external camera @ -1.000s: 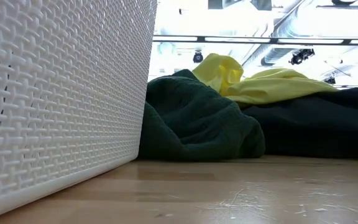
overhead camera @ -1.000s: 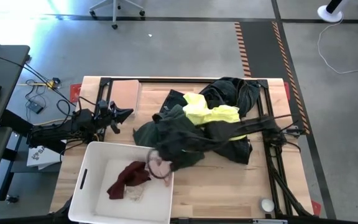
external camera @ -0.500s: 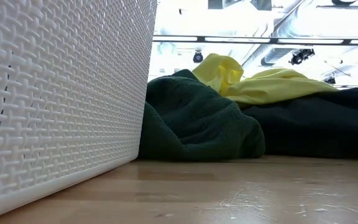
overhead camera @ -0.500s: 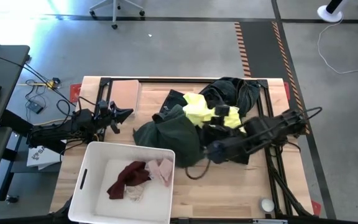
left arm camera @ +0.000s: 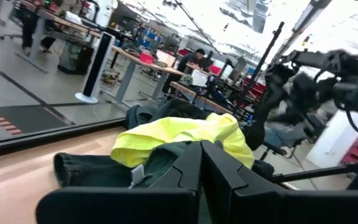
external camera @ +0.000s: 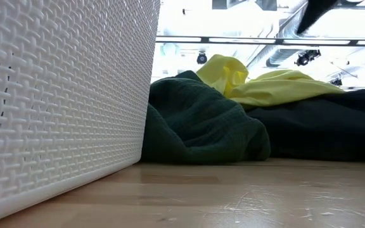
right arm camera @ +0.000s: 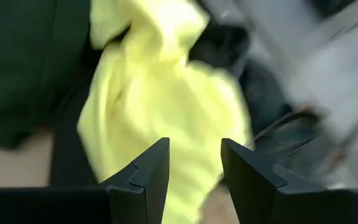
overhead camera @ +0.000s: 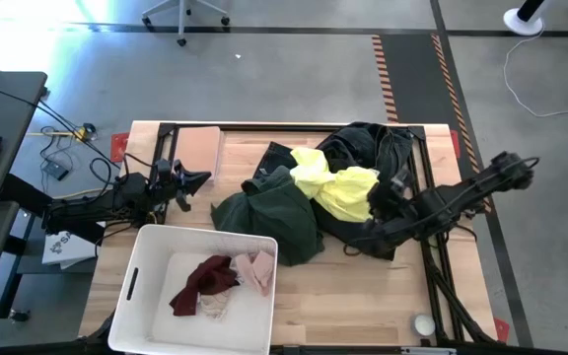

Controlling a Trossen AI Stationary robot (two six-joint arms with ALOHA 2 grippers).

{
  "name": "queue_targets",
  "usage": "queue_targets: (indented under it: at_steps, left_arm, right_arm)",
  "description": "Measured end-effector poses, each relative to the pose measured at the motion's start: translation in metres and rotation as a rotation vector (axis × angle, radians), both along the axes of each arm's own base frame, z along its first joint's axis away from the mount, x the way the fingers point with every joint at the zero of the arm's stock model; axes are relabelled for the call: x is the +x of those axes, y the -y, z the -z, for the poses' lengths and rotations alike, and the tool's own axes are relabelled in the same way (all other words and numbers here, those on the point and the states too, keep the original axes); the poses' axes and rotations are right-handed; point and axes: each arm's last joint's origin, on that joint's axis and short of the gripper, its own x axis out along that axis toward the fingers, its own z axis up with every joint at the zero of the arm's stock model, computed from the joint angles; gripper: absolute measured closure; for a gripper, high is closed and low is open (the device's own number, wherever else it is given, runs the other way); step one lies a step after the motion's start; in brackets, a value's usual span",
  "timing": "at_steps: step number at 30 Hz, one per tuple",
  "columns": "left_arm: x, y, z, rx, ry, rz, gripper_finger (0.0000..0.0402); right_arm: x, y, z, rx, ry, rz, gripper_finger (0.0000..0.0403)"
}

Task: Sort clothes
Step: Put the green shirt into the white bin

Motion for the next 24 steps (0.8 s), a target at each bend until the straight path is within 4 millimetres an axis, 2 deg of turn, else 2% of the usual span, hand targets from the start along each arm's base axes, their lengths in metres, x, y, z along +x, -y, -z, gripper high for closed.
queue_targets:
  at_steps: [2, 5, 7, 11, 14, 17, 20, 24]
  left_arm:
    - [0.0, 0.0, 0.0, -0.001, 0.0, -0.018, 0.0397]
    - [0.0, -0.001, 0.0, -0.003, 0.0, -0.04, 0.0397]
    - [-0.001, -0.001, 0.0, -0.005, 0.0, -0.054, 0.0397]
    - [-0.001, -0.002, 0.0, -0.011, 0.003, -0.07, 0.0397]
    - [-0.001, -0.002, 0.0, -0.013, 0.003, -0.071, 0.0397]
    - [-0.001, -0.002, 0.0, -0.015, 0.004, -0.073, 0.0397]
    - [-0.001, -0.002, 0.0, -0.015, 0.004, -0.076, 0.0397]
    - [-0.001, -0.002, 0.0, -0.015, 0.004, -0.076, 0.0397]
  right_arm:
    - [-0.001, 0.0, 0.021, 0.125, 0.064, -0.018, 0.0261]
    - [0.014, -0.008, 0.052, 0.27, 0.203, -0.169, 0.0261]
    - [0.029, -0.014, 0.07, 0.297, 0.329, -0.313, 0.0261]
    - [0.055, -0.02, 0.099, 0.246, 0.595, -0.573, 0.0261]
    - [0.072, -0.012, 0.101, 0.174, 0.733, -0.67, 0.0261]
    - [0.094, 0.006, 0.094, 0.105, 0.751, -0.64, 0.0261]
    - [0.116, 0.023, 0.077, 0.026, 0.697, -0.649, 0.026]
    - [0.144, 0.047, 0.055, -0.032, 0.541, -0.648, 0.026]
